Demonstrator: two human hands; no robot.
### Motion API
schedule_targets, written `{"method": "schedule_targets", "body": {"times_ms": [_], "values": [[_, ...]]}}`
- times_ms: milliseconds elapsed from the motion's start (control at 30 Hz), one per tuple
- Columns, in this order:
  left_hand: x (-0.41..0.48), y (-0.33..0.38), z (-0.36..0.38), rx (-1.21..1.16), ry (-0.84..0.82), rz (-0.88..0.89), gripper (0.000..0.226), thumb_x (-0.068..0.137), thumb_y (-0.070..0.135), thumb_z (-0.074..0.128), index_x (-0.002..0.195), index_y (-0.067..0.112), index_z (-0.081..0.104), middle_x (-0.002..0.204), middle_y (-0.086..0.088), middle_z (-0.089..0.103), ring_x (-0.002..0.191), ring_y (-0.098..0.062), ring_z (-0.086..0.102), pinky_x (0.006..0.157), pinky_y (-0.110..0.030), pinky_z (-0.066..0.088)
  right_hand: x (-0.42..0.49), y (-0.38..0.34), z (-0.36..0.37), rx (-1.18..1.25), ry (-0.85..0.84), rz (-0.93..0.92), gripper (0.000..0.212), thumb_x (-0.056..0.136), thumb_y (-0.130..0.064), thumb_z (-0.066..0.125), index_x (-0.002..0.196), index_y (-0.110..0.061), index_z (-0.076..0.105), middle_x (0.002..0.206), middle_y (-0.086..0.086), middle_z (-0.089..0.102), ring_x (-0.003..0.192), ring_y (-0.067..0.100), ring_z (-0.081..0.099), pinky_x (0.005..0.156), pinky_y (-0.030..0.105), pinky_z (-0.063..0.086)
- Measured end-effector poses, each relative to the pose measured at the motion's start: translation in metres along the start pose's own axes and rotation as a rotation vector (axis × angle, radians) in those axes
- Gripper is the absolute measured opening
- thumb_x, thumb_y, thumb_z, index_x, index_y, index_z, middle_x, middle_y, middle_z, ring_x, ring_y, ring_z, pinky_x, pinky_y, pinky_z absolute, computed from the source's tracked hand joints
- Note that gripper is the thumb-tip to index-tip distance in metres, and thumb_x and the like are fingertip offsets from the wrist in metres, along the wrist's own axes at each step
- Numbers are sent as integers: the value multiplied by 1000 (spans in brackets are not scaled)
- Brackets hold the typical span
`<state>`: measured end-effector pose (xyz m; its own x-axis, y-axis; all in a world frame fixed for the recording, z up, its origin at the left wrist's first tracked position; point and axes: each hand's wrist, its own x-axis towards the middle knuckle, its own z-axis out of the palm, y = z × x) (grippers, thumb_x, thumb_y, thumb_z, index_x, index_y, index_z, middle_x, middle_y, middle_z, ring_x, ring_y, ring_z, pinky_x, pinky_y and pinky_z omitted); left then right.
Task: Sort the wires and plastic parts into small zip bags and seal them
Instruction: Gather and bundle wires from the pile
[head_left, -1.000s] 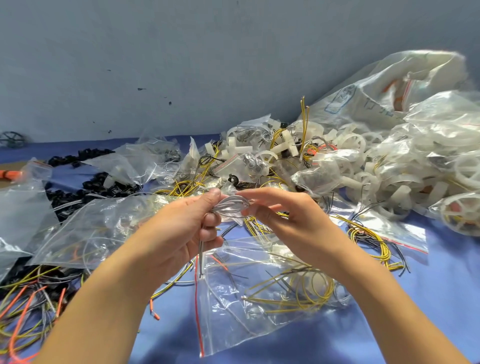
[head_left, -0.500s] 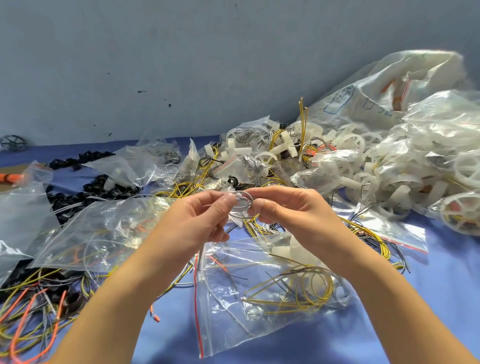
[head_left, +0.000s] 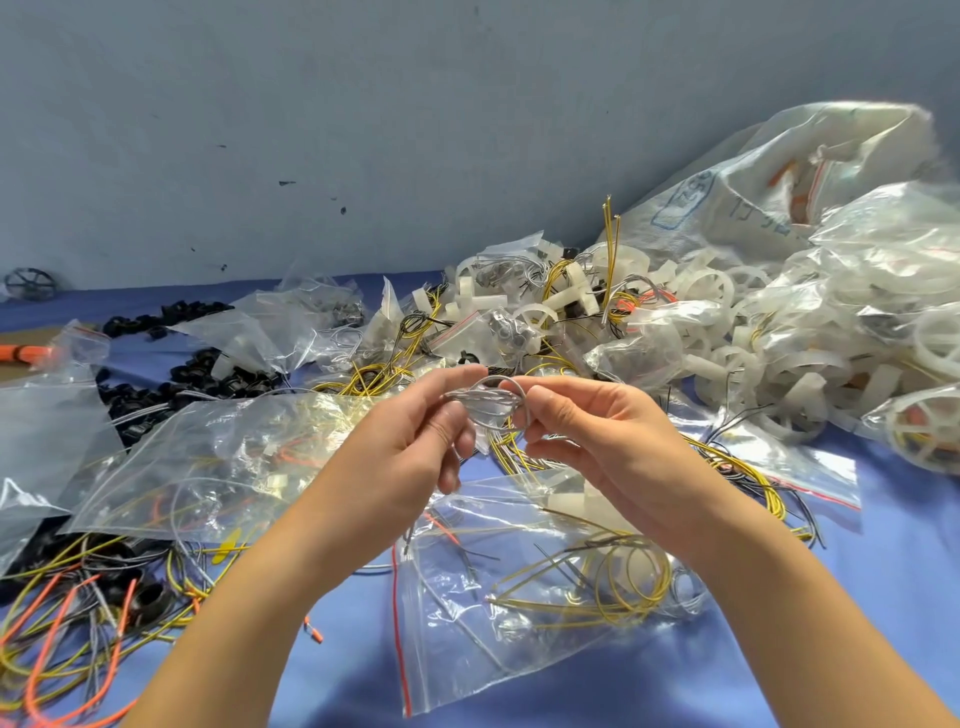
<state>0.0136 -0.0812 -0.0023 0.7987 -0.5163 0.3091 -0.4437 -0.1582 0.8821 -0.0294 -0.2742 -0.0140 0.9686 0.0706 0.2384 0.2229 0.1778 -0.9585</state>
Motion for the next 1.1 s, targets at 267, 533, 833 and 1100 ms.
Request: {"method": "schedule_targets", "body": {"times_ms": [267,533,833,1100], "values": [[-1,3,-1,23,67,45,35,102,8,41,125,31,53,66,7,55,56,-14,46,58,-23,41,0,2,7,-248,164,-115,13,91,-15,63,91,-21,74,73,-8,68,69,4,59,70,15,50],[-2,2,-2,53,76,66,37,102,8,43,124,35,54,66,6,56,56,-20,43,54,-29,38,-1,4,7,-696,317,-240,26,100,-8,49,91,-28,63,96,-10,63,88,-5,56,74,7,39],[-1,3,-10,101,150,102,41,100,7,45,116,43,56,68,4,59,56,-25,40,45,-25,33,0,-2,-3,-766,325,-248,32,101,-2,43,87,-26,59,95,-5,52,85,-6,50,77,7,37],[-3,1,-12,32,185,77,30,101,7,44,111,31,58,66,5,57,57,-24,42,51,-22,37,-2,-2,-4,-781,155,-129,20,100,-15,52,97,-24,70,113,-6,58,110,1,54,94,22,42]]}}
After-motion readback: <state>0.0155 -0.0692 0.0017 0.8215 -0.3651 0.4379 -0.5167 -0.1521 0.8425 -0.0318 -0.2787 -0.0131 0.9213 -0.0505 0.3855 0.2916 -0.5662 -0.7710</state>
